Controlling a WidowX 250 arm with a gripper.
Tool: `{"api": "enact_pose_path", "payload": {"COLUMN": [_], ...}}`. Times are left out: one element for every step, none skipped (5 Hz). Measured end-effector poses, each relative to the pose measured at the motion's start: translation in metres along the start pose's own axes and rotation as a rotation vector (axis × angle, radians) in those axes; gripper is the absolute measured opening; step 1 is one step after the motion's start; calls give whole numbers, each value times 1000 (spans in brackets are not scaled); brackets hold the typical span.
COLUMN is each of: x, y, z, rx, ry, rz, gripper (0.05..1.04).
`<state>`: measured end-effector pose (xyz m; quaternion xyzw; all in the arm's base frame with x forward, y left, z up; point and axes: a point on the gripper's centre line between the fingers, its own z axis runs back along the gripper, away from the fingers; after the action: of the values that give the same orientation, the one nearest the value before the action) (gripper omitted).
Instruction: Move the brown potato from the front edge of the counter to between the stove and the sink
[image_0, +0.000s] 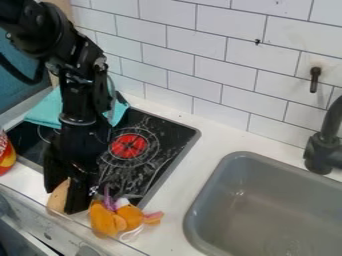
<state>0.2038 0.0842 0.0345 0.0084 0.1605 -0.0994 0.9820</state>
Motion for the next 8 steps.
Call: {"api": "enact_pose_path", "payload": {"x": [0,1,3,20,50,82,107,125], "y": [8,10,12,-3,-37,-60,-82,-85], "z": [2,6,34,65,88,95,95,77], "rx": [33,35,51,54,67,17,-15,-18], "ry": [14,14,-57,-147,-244,-253,-236,-186], "rz": [17,21,36,34,-25,27,43,81], "gripper": [739,653,648,648,648,649,648,649]}}
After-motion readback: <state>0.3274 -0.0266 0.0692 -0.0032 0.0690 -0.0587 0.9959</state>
